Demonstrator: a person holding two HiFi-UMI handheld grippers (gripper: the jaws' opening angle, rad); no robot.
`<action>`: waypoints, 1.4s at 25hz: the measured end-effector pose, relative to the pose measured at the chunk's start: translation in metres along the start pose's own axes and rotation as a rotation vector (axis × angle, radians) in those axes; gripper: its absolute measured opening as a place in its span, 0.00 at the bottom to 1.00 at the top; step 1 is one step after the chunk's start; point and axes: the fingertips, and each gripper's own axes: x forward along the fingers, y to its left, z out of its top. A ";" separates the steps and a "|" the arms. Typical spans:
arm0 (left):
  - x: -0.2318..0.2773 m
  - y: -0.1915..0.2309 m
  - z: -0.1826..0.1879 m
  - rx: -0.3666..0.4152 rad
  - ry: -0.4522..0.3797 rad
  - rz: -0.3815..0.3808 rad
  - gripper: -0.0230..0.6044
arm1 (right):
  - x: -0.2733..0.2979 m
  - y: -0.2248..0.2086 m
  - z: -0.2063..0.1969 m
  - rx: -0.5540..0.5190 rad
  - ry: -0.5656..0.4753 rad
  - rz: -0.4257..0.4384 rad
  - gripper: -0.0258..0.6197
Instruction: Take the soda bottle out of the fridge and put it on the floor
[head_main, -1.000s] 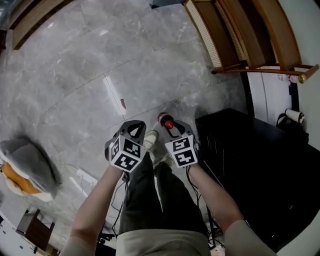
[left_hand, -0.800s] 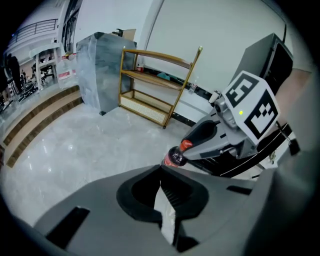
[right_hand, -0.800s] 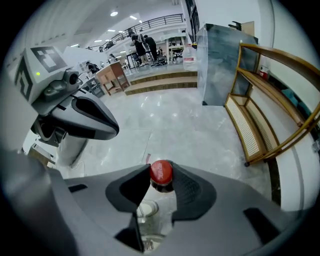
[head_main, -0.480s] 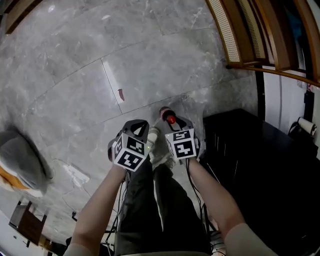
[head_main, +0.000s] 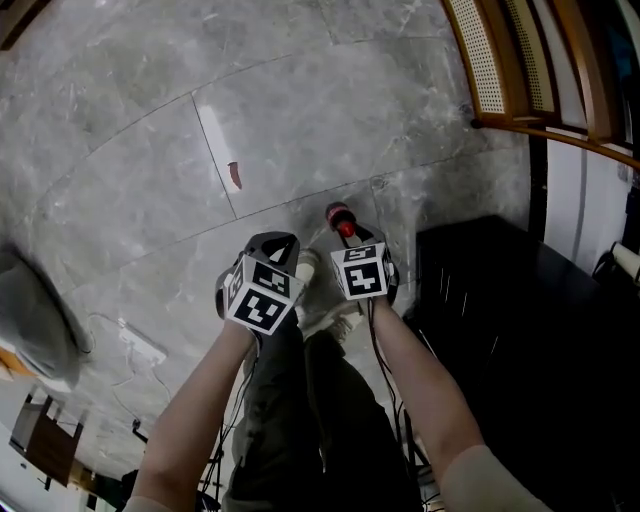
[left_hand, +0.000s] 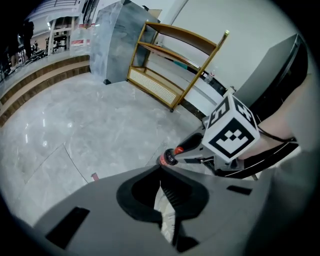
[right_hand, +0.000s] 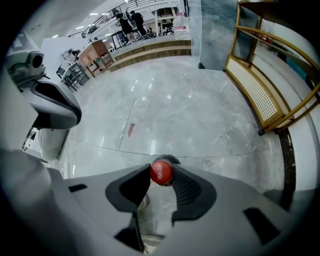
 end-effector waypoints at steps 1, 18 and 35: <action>0.005 -0.001 -0.004 0.004 0.008 -0.004 0.05 | 0.006 -0.001 -0.003 -0.006 0.004 -0.004 0.22; 0.035 -0.004 -0.020 -0.062 0.045 -0.022 0.05 | 0.058 0.000 -0.052 -0.305 0.101 -0.039 0.21; -0.008 -0.038 0.018 0.041 0.047 -0.026 0.05 | -0.039 -0.014 -0.019 -0.128 -0.020 -0.056 0.09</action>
